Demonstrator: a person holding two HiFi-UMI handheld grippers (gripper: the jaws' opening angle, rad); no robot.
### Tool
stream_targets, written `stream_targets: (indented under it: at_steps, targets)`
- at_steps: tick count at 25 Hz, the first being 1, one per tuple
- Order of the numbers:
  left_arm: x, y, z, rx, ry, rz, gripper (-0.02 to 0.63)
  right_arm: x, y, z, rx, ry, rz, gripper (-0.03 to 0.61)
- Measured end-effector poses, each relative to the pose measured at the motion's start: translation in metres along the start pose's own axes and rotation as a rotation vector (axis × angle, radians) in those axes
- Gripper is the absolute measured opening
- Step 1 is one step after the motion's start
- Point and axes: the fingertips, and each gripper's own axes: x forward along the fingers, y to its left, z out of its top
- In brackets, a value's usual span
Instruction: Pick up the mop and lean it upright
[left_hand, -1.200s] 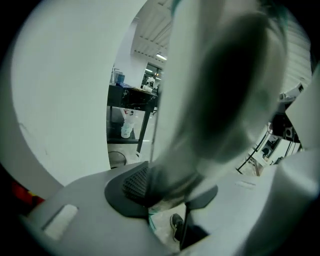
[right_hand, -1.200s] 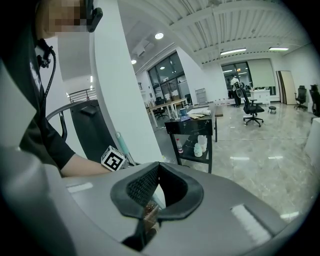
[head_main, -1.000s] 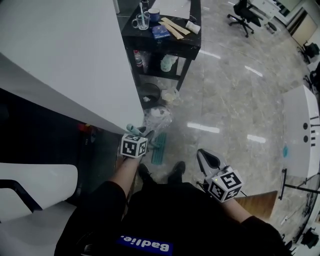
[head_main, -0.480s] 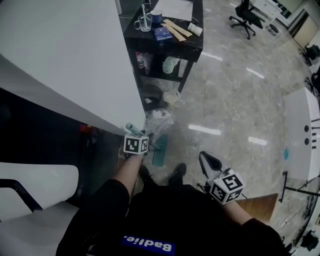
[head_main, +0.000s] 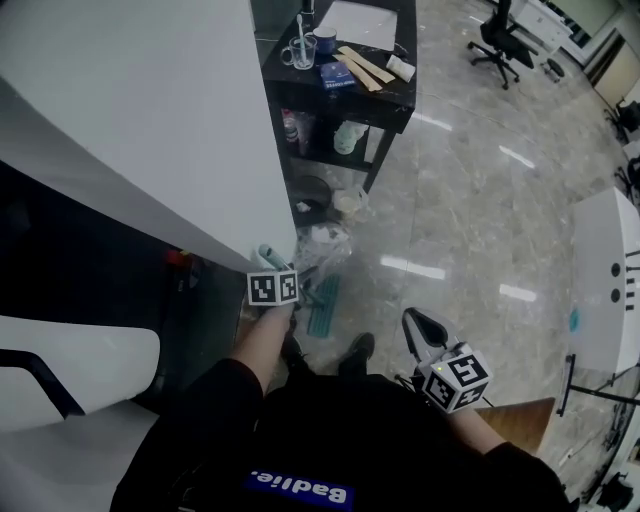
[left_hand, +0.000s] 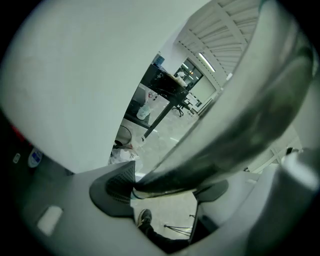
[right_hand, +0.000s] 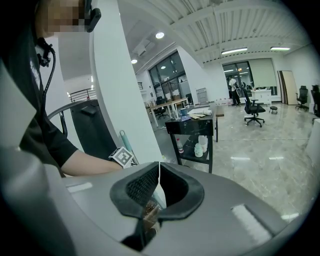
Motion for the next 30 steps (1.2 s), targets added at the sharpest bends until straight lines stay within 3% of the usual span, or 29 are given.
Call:
stream_targets:
  at_steps: [5, 16, 23, 30]
  targets:
    - [-0.007, 0.004, 0.000, -0.096, -0.029, -0.001, 0.359, 0.003, 0.000, 0.002, -0.002, 0.001, 0.007, 0.017]
    - [-0.020, 0.011, -0.015, -0.210, 0.093, -0.016, 0.374, 0.011, 0.005, 0.006, 0.009, -0.017, 0.040, 0.020]
    - [-0.036, 0.005, -0.026, -0.150, 0.141, -0.025, 0.377, 0.014, 0.008, 0.015, 0.023, -0.052, 0.060, 0.021]
    - [-0.067, -0.020, -0.036, -0.082, 0.113, -0.054, 0.377, 0.013, 0.013, 0.023, 0.013, -0.087, 0.090, 0.021]
